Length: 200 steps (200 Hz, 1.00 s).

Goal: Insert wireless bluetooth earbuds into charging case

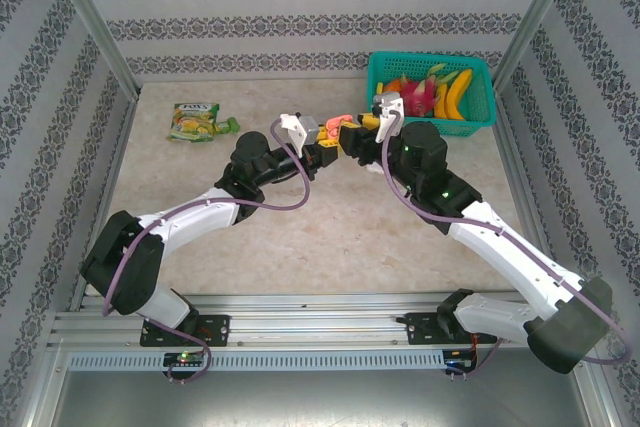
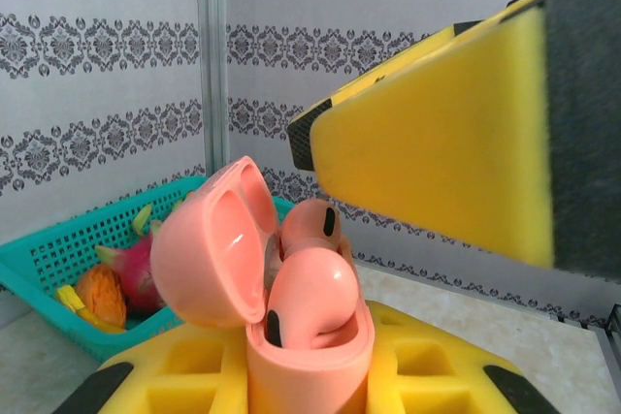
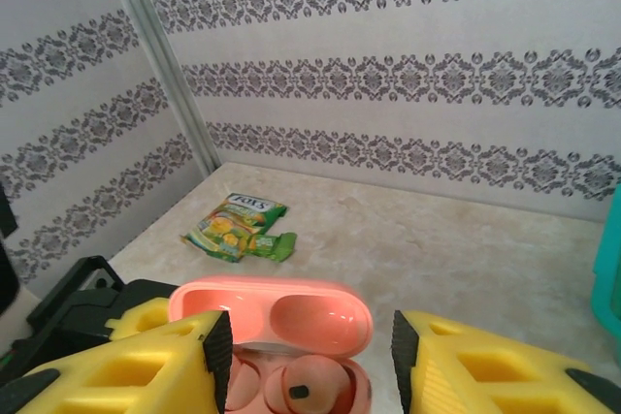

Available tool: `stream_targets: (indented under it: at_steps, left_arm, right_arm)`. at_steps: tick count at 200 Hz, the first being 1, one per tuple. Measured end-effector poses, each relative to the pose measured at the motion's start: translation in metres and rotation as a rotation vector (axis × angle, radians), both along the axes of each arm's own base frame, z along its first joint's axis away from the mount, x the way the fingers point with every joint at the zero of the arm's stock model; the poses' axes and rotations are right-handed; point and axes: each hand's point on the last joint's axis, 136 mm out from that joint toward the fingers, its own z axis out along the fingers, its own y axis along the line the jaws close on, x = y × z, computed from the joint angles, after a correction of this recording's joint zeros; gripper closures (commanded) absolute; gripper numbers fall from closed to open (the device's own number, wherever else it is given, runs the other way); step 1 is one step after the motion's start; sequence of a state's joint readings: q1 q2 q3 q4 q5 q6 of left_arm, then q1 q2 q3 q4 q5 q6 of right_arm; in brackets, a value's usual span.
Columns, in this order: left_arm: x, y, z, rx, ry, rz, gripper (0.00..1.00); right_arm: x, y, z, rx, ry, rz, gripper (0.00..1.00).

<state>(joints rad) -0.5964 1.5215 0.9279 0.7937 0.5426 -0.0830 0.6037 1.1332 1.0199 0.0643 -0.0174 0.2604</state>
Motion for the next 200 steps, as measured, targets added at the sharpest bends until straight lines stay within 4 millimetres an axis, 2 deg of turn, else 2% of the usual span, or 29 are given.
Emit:
stream_targets:
  at_steps: [44,91,123,138,158,200]
  left_arm:
    - [0.001,-0.001,-0.003,0.003,0.006,0.000,1.00]
    - [0.000,-0.002,-0.003,0.007,0.001,-0.008,1.00]
    - [-0.005,-0.004,-0.005,0.022,-0.016,-0.034,1.00]
    - [-0.008,-0.006,-0.009,0.039,-0.015,-0.057,1.00]
    - [-0.014,-0.009,-0.018,0.069,-0.003,-0.095,1.00]
    - [-0.026,-0.014,-0.034,0.120,0.033,-0.176,1.00]
  right_arm:
    - [-0.002,-0.001,0.009,0.072,0.030,0.030,0.45]
    - [0.008,-0.023,0.029,0.187,0.055,-0.008,0.46]
    - [0.021,-0.038,0.033,0.225,0.129,-0.037,0.53]
    - [0.030,-0.040,0.027,0.221,0.187,-0.039,0.57]
    - [0.041,-0.038,0.008,0.199,0.279,-0.037,0.60]
    - [0.058,-0.031,-0.052,0.138,0.495,-0.021,0.63]
